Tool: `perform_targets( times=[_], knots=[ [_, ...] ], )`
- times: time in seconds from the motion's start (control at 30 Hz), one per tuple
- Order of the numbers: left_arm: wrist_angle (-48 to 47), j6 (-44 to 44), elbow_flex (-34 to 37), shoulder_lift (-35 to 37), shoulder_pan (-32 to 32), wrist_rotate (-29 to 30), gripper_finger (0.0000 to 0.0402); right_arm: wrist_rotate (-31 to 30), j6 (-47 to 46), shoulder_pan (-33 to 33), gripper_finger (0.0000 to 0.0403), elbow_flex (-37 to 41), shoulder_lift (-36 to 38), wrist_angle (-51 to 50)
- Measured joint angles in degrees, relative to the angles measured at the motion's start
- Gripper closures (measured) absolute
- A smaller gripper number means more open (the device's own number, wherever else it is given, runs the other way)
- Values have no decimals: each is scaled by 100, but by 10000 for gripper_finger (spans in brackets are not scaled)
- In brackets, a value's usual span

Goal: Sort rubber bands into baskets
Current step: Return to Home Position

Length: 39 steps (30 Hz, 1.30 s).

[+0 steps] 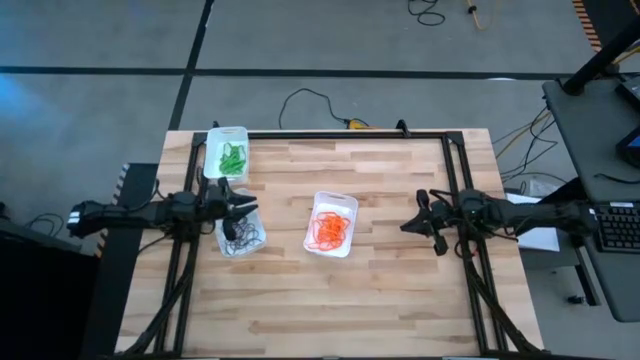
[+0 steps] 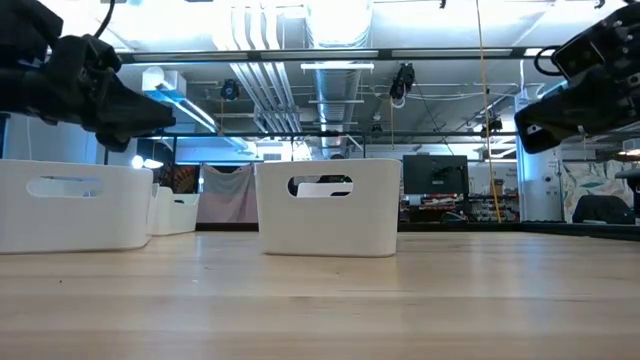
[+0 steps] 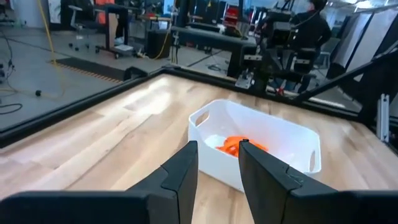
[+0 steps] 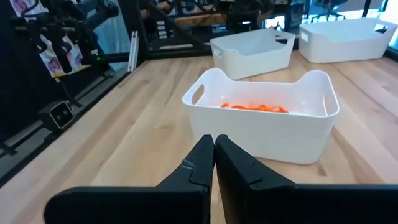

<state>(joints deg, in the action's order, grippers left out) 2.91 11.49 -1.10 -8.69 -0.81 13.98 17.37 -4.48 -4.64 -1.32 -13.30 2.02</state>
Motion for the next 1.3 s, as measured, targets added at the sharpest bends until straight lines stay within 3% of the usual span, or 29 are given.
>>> perform_targets(
  times=[1.3],
  knots=[
    [3, -2, 0, -492, -3, 2, 300, 0, -1, 0, 394, 2, -148, 0]
  ],
)
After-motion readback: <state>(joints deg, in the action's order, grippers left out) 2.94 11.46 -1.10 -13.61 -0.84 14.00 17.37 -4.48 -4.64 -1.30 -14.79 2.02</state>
